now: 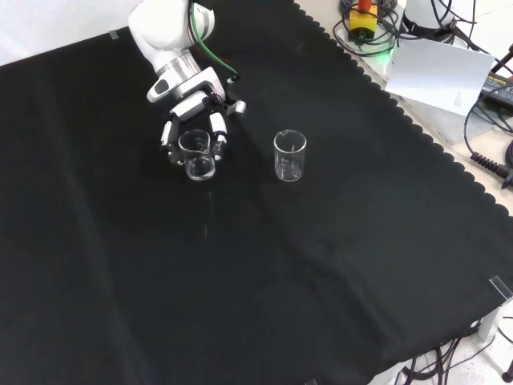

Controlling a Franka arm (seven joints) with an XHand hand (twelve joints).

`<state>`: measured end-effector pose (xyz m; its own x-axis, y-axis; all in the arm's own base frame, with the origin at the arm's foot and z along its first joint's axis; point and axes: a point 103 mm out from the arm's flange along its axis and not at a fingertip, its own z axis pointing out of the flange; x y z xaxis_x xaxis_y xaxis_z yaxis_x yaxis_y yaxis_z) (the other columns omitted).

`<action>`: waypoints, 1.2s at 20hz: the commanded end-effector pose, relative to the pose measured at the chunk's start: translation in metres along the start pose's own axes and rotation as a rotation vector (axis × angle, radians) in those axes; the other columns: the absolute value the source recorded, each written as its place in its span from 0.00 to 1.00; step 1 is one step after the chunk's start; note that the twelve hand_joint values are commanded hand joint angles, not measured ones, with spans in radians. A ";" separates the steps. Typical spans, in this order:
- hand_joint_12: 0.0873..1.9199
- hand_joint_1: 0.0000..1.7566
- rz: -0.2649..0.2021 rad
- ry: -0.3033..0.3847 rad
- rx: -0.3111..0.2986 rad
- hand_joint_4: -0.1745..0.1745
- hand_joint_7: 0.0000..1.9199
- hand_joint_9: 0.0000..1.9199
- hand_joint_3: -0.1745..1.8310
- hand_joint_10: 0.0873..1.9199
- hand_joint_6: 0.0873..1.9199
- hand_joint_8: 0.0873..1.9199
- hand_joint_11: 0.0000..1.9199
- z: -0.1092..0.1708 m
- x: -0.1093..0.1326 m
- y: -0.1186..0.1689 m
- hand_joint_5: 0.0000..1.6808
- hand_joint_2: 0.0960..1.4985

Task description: Pick up the beaker on the right.

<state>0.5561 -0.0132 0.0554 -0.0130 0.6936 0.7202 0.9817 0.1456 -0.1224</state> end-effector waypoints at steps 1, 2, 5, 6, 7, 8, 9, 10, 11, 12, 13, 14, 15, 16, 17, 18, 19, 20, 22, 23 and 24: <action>0.40 0.74 -0.009 -0.132 -0.171 0.25 0.69 0.76 0.48 0.28 0.38 0.32 0.67 -0.020 0.029 -0.004 0.72 0.35; 0.39 0.74 -0.024 -0.159 -0.185 0.13 0.68 0.78 0.46 0.27 0.37 0.33 0.69 -0.029 0.026 -0.006 0.73 0.36; 0.37 0.75 -0.058 -0.229 -0.178 0.01 0.68 0.82 0.44 0.24 0.34 0.32 0.71 -0.060 0.025 -0.009 0.74 0.38; 0.37 0.75 -0.063 -0.246 -0.170 0.00 0.68 0.82 0.44 0.24 0.33 0.32 0.71 -0.069 0.026 -0.011 0.75 0.38; 0.37 0.75 -0.068 -0.264 -0.167 0.00 0.69 0.83 0.44 0.24 0.33 0.31 0.72 -0.077 0.028 -0.014 0.75 0.37; 0.37 0.75 -0.070 -0.284 -0.163 0.00 0.69 0.83 0.44 0.23 0.33 0.31 0.72 -0.085 0.030 -0.017 0.75 0.37; 0.37 0.75 -0.073 -0.308 -0.156 0.00 0.69 0.83 0.45 0.23 0.32 0.31 0.72 -0.092 0.034 -0.021 0.75 0.37; 0.37 0.75 -0.072 -0.337 -0.149 0.00 0.69 0.84 0.45 0.23 0.32 0.31 0.72 -0.098 0.036 -0.025 0.75 0.37; 0.37 0.75 -0.068 -0.361 -0.144 0.00 0.69 0.84 0.45 0.23 0.32 0.31 0.73 -0.105 0.038 -0.030 0.76 0.36; 0.37 0.75 -0.057 -0.379 -0.139 0.00 0.69 0.84 0.45 0.23 0.32 0.30 0.73 -0.110 0.039 -0.034 0.76 0.36; 0.37 0.75 -0.045 -0.399 -0.130 0.00 0.69 0.85 0.46 0.23 0.32 0.30 0.73 -0.115 0.041 -0.039 0.76 0.36; 0.38 0.75 -0.034 -0.424 -0.120 0.00 0.70 0.85 0.46 0.22 0.32 0.30 0.73 -0.118 0.044 -0.045 0.76 0.35; 0.38 0.75 -0.024 -0.447 -0.118 0.00 0.70 0.85 0.46 0.22 0.32 0.30 0.73 -0.121 0.047 -0.052 0.76 0.35; 0.38 0.75 -0.010 -0.472 -0.108 0.00 0.70 0.86 0.47 0.22 0.32 0.30 0.73 -0.123 0.050 -0.059 0.76 0.35; 0.38 0.75 0.007 -0.498 -0.104 0.00 0.70 0.86 0.47 0.22 0.32 0.30 0.74 -0.124 0.054 -0.065 0.76 0.34; 0.38 0.75 0.025 -0.524 -0.098 0.00 0.70 0.87 0.48 0.22 0.32 0.30 0.74 -0.124 0.059 -0.073 0.77 0.34; 0.38 0.75 0.044 -0.545 -0.091 0.00 0.70 0.87 0.48 0.22 0.32 0.30 0.74 -0.124 0.063 -0.081 0.77 0.33; 0.38 0.75 0.062 -0.563 -0.089 0.00 0.70 0.87 0.48 0.22 0.32 0.31 0.74 -0.123 0.067 -0.089 0.77 0.33; 0.38 0.75 0.098 -0.589 -0.082 0.00 0.70 0.87 0.49 0.22 0.32 0.31 0.74 -0.121 0.075 -0.106 0.77 0.33; 0.38 0.75 0.114 -0.600 -0.081 0.00 0.70 0.88 0.49 0.22 0.33 0.31 0.74 -0.119 0.079 -0.115 0.77 0.33; 0.38 0.75 0.131 -0.607 -0.081 0.00 0.70 0.88 0.49 0.22 0.33 0.31 0.74 -0.117 0.083 -0.123 0.77 0.33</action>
<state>0.5089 -0.0645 0.1913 -0.0453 0.9471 0.3176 0.9964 0.0658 -0.0542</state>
